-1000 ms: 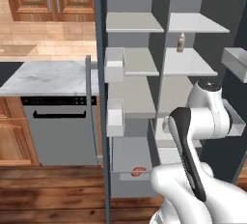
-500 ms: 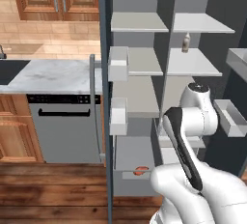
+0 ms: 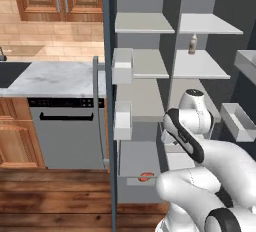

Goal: Take the sweet potato and broccoli from the fridge shelf and place them in the freezer drawer to begin freezing them.

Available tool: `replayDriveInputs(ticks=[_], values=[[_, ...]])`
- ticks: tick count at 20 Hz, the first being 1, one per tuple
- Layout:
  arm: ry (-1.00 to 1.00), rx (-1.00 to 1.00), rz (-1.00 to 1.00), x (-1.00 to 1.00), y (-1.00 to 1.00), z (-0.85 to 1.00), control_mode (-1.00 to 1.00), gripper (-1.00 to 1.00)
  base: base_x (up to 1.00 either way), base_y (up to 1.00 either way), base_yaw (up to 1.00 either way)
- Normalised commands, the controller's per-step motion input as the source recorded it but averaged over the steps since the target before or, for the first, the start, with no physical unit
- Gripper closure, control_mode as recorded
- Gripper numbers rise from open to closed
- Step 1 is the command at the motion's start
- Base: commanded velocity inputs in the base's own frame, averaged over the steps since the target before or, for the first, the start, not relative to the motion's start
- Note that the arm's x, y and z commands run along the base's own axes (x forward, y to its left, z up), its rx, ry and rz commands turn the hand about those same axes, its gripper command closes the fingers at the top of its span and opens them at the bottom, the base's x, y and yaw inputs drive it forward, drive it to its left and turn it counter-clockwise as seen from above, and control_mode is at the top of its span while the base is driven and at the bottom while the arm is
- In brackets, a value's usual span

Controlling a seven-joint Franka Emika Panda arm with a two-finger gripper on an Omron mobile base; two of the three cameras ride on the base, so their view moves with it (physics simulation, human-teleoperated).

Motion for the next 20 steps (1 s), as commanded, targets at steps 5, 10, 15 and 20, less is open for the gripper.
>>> replayDriveInputs(ticks=[5, 10, 15, 20], values=[[0.02, 0.07, 0.31, 0.55, -0.38, -0.32, -1.00, 1.00, 0.00, 0.00, 0.00], [0.01, 0.05, 0.29, 0.52, -0.20, -0.34, -1.00, 1.00, 0.00, 0.00, 0.00], [0.01, 0.03, 0.27, 0.45, 0.00, -0.42, -1.00, 1.00, 0.00, 0.00, 0.00], [0.00, 0.06, 0.27, 0.32, 0.00, -0.31, -1.00, 1.00, 0.00, 0.00, 0.00]])
